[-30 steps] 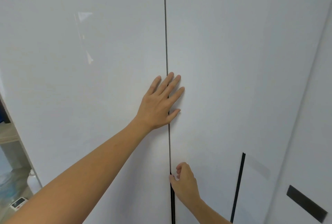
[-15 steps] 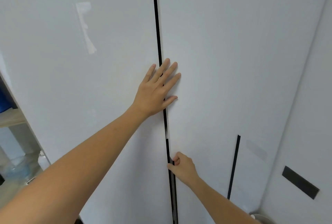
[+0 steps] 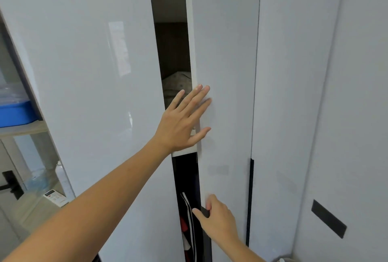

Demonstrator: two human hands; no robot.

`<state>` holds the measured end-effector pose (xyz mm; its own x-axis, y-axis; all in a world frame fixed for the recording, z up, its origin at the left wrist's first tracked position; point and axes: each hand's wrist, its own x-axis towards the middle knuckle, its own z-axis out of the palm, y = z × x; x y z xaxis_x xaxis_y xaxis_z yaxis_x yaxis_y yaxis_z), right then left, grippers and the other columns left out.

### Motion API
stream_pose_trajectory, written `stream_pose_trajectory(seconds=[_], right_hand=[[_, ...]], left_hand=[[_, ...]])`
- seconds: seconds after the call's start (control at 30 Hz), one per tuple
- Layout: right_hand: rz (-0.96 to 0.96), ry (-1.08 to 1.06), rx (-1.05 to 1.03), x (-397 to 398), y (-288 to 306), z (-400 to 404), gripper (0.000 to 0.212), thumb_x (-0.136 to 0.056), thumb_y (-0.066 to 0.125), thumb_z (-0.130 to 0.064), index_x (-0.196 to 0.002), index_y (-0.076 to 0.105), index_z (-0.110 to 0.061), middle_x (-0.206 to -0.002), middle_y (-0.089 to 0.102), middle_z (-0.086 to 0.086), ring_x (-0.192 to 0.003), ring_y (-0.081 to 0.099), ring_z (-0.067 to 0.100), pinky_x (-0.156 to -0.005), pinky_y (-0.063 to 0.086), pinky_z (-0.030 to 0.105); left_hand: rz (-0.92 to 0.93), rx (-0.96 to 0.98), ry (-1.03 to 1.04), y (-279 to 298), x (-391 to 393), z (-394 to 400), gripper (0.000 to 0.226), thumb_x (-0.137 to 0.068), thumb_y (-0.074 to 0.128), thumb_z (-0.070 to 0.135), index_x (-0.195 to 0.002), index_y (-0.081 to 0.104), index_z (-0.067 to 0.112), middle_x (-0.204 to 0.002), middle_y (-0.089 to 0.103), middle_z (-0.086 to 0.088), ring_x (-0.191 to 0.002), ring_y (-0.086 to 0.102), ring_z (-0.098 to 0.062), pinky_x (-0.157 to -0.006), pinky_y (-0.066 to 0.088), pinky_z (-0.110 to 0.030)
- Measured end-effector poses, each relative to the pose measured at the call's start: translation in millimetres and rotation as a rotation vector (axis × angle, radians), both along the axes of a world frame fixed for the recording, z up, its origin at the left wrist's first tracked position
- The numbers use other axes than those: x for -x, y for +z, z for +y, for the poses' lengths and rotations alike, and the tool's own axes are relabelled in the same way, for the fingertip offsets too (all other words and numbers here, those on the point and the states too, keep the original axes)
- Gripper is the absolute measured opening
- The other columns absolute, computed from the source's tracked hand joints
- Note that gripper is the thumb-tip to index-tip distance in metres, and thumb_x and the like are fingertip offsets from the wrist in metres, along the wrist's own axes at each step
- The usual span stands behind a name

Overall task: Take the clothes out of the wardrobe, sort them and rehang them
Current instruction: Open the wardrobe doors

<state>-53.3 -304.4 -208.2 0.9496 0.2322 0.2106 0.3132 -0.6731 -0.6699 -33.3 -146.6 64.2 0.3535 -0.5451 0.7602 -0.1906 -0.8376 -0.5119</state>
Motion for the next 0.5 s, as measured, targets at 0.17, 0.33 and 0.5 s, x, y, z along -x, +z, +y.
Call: stream_pose_trajectory(seconds=[0.17, 0.33, 0.5], right_hand=[[-0.108, -0.067, 0.057, 25.9, 4.1, -69.4, 0.043, -0.100, 0.052, -0.061, -0.123, 0.036, -0.029, -0.089, 0.059, -0.014, -0.068, 0.058, 0.007, -0.058, 0.047, 0.023], [-0.231, -0.161, 0.178, 37.4, -1.9, -123.1, 0.055, -0.108, 0.047, -0.039, -0.154, 0.023, -0.023, -0.125, 0.056, -0.004, -0.075, 0.065, 0.016, -0.063, 0.054, 0.030], [-0.251, -0.327, 0.222, 35.1, -16.4, -167.5, 0.052, -0.104, 0.057, -0.028, -0.149, 0.036, -0.014, -0.114, 0.059, -0.002, -0.067, 0.061, 0.011, -0.052, 0.046, 0.026]], left_hand=[[0.048, -0.029, 0.006, 7.7, 24.6, -60.5, 0.085, -0.101, 0.046, 0.068, -0.166, 0.025, 0.016, -0.175, 0.013, -0.009, -0.163, 0.007, -0.029, -0.129, 0.018, -0.054], [0.055, -0.016, -0.074, 8.1, 20.7, -124.0, 0.098, -0.099, 0.047, 0.073, -0.166, 0.020, 0.007, -0.175, 0.013, -0.010, -0.162, 0.009, -0.028, -0.130, 0.018, -0.052], [0.110, -0.023, -0.208, 8.8, 9.5, -185.6, 0.106, -0.095, 0.051, 0.078, -0.165, 0.021, 0.004, -0.175, 0.014, -0.011, -0.163, 0.008, -0.029, -0.129, 0.020, -0.052]])
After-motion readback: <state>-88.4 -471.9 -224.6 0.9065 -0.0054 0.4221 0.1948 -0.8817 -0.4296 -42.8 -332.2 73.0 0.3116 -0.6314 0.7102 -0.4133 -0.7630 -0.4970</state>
